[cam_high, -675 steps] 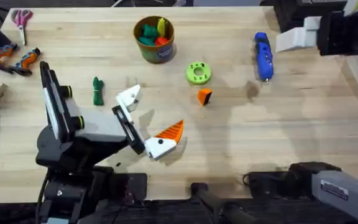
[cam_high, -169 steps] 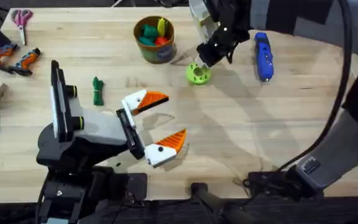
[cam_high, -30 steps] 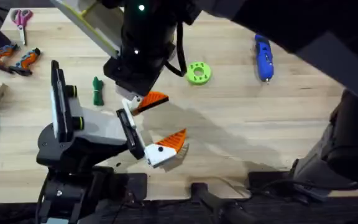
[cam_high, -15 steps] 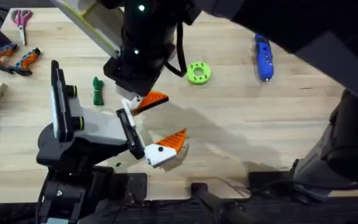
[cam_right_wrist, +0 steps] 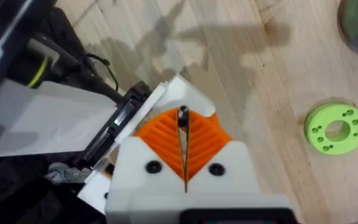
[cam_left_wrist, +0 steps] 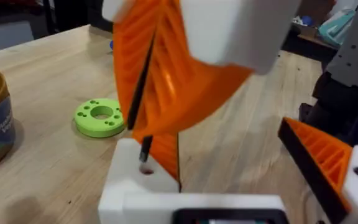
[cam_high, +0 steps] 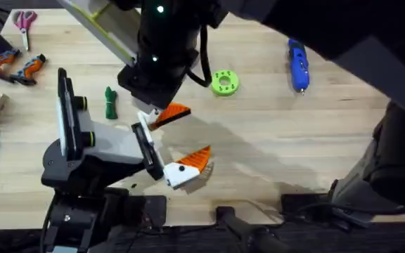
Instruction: Pick up the gripper from the table and insert it into the empty holder that is missing its gripper. Then pick up a screw, insert it into the mounting hole, and use the screwdriver to tighten it. Finally, clean up the table by picking up the vegetable and placing it into the bucket.
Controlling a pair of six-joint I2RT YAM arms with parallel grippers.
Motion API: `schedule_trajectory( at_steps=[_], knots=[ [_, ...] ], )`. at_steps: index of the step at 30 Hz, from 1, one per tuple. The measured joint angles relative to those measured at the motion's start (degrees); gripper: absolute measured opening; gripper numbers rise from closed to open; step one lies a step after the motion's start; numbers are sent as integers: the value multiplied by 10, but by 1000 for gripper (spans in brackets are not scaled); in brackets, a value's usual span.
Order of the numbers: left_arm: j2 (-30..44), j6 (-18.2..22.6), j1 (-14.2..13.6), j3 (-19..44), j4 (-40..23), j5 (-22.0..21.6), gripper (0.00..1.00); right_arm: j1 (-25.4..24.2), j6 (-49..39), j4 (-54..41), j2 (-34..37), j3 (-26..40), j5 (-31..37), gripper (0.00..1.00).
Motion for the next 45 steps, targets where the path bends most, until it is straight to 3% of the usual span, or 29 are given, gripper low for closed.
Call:
schedule_trajectory(
  at_steps=[45],
  knots=[
    [0,-2,0,0,-2,8,985,-6,4,6,12,2,-2,6]
  ],
)
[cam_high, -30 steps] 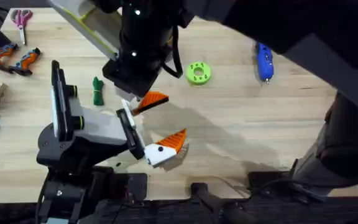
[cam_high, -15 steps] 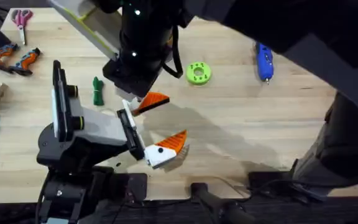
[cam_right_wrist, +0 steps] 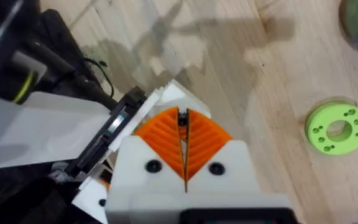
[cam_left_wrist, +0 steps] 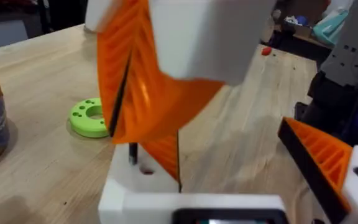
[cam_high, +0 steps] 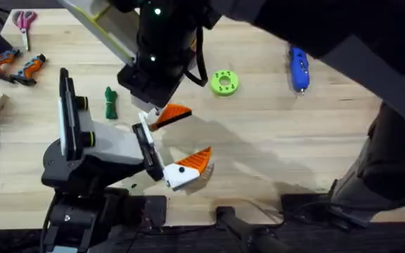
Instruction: Pick up the gripper from the table and insert it into the empty holder that is missing its gripper. Then pick up a screw, insert it into the mounting hole, and use the screwdriver to tighten it. Finally, clean up the table by picking up the vegetable and placing it into the bucket.
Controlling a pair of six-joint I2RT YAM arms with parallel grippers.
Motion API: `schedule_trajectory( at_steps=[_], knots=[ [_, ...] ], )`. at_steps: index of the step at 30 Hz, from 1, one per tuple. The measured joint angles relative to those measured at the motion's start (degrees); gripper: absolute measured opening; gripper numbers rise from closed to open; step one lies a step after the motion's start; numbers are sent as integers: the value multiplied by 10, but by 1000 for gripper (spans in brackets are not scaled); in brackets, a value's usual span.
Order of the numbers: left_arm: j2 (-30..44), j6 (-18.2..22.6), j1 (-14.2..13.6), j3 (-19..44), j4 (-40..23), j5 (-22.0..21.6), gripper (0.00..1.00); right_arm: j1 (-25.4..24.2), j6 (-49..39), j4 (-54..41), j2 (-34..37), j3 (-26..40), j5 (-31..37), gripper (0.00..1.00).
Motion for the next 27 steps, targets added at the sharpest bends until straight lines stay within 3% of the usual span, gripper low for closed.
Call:
schedule_trajectory(
  at_steps=[13,27],
  knots=[
    [0,0,0,0,0,0,986,-6,10,-12,-44,0,0,6],
    [0,0,0,0,0,0,985,11,30,-14,-46,0,0,6]
  ],
)
